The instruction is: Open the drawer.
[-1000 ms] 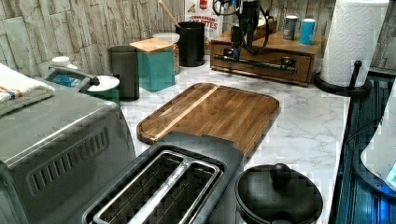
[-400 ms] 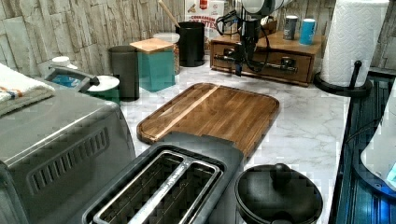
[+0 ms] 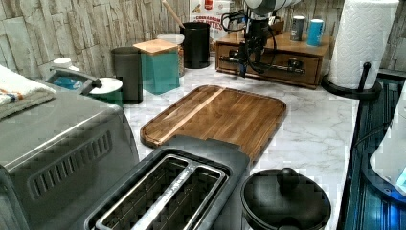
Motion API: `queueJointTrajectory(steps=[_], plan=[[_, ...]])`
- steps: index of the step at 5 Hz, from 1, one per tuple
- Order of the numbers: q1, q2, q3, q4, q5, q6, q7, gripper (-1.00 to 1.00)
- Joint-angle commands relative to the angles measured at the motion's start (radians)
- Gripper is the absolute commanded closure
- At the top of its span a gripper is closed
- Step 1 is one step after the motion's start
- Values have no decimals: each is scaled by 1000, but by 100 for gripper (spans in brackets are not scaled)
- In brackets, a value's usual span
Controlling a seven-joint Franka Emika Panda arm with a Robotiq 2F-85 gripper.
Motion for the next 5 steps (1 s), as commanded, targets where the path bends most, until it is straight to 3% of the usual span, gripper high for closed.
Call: queueJointTrajectory(steps=[1, 2, 3, 5], plan=[[14, 10, 5, 1, -21, -86, -50, -100], [76, -83, -15, -63, -58, -134, 33, -100], [66, -161, 69, -137, -3, -104, 30, -100], [102, -114, 212, -119, 208, -172, -105, -100]])
